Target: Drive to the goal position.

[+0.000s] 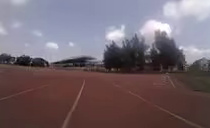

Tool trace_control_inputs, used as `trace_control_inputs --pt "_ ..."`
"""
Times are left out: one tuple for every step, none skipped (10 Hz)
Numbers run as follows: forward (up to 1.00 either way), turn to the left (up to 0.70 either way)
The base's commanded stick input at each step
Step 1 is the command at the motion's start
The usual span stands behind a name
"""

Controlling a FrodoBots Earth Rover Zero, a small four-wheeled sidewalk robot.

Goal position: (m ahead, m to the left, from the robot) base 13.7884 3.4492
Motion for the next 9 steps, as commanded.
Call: trace_control_inputs --pt "0.7 0.0" --pt "0.7 0.0" --pt "0.7 0.0" --pt "0.7 0.0" --pt "0.7 0.0" --pt "0.7 0.0" --pt "0.7 0.0" --pt "0.7 0.0" --pt "0.7 0.0"
